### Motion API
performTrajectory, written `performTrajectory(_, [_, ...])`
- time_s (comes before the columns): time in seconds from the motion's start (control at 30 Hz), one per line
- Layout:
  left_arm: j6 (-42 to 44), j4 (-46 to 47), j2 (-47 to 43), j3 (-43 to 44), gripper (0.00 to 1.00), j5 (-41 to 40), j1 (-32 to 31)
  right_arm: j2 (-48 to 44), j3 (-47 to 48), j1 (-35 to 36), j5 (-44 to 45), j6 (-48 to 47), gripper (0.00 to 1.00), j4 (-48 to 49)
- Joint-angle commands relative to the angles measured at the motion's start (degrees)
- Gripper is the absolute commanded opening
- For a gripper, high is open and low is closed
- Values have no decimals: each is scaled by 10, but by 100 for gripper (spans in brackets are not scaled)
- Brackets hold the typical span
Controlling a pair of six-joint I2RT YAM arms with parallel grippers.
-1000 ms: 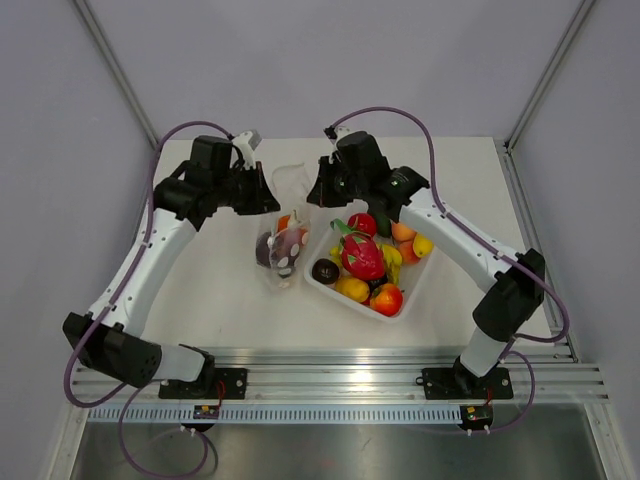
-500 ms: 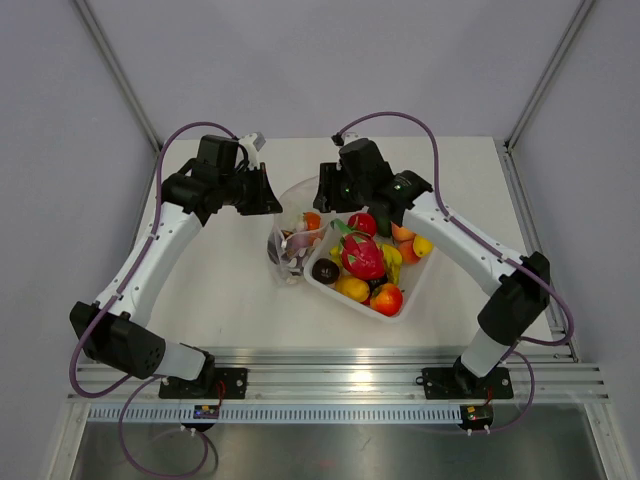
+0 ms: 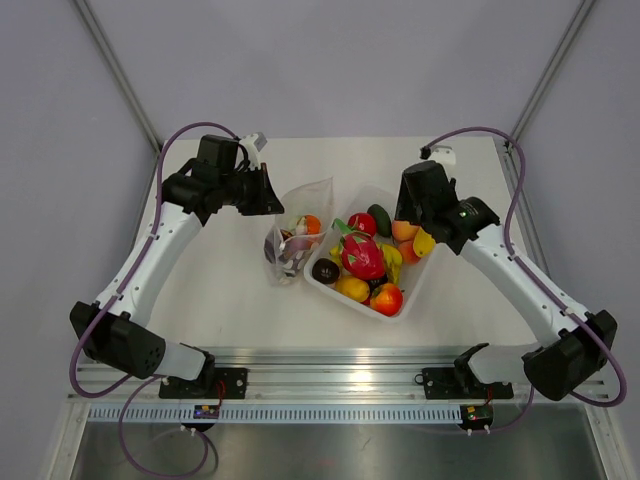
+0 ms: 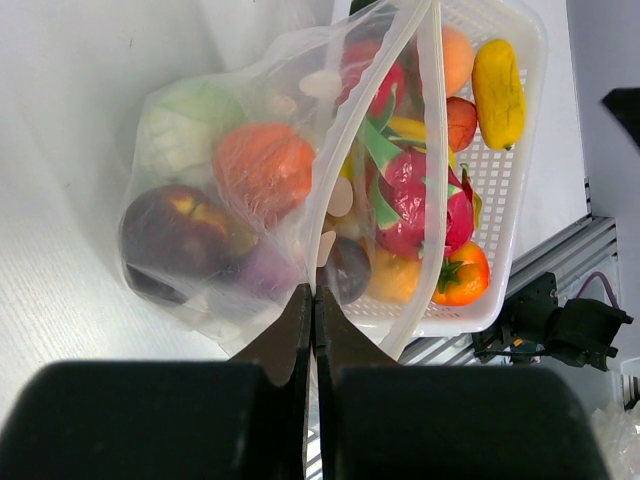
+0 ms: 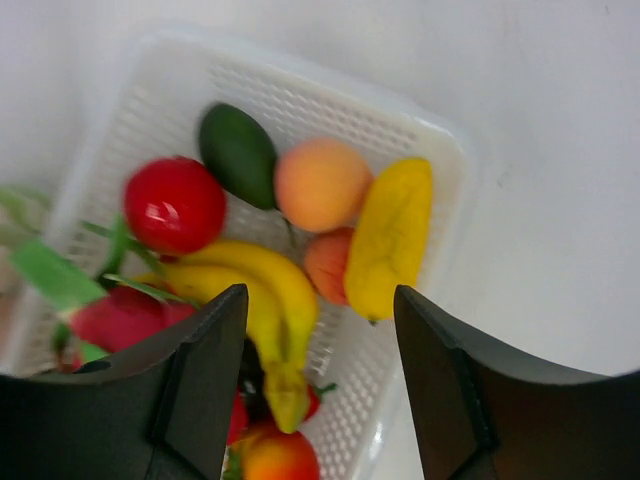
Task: Place the food in the zip-top bag and seal the zipper
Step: Pick up the fake fruit from the bin.
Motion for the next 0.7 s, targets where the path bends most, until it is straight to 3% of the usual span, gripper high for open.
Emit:
performTrajectory(0.0, [3, 25, -4, 21, 0, 22, -2, -27, -57, -29, 28, 6, 68, -27])
performTrajectory(0.1, [2, 28, -4, 19, 0, 25, -2, -34, -95, -42, 10, -5, 73, -21])
performTrajectory(0.3, [1, 28, -5, 18, 0, 25, -3, -5, -129, -48, -17, -20, 74, -6])
performTrajectory(0.67, [3, 20, -13, 17, 0, 17, -3, 72, -109, -68, -43, -45, 71, 38])
